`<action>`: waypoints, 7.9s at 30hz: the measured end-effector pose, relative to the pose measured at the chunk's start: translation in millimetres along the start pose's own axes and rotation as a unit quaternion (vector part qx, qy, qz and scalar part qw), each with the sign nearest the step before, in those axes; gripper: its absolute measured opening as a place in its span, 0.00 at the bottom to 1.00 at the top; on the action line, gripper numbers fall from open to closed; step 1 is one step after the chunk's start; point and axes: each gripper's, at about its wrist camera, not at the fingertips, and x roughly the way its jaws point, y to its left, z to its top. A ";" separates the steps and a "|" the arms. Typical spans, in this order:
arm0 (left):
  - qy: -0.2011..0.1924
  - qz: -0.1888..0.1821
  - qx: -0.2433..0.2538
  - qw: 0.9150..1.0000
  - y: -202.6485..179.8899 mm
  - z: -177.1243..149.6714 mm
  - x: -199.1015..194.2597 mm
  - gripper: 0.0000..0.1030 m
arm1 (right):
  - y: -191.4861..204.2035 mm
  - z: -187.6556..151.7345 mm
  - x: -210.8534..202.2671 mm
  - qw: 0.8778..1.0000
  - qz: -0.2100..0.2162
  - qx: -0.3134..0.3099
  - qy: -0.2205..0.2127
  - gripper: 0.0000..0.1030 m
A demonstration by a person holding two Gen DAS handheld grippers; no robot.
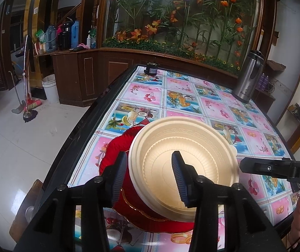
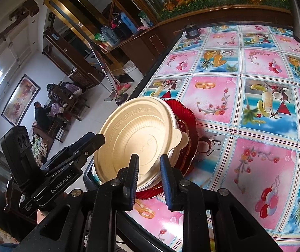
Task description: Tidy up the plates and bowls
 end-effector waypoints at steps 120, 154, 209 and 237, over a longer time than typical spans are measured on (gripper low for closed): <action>0.120 -0.064 0.015 0.991 -104.0 -5.1 127.3 0.09 | -165.0 -30.6 -57.2 0.983 -0.080 0.143 -0.088 0.15; 0.084 -0.067 0.001 0.994 -149.5 -15.5 149.8 0.43 | -191.8 -32.7 -87.0 0.958 -0.217 0.094 -0.163 0.17; -0.040 0.052 0.083 0.994 -152.3 -31.0 64.8 1.00 | -146.7 -93.0 -155.7 0.922 -0.245 0.057 -0.293 0.90; -0.031 0.095 0.115 0.988 -161.9 -34.2 69.0 1.00 | -119.2 -88.4 -133.7 0.928 -0.253 0.005 -0.273 0.93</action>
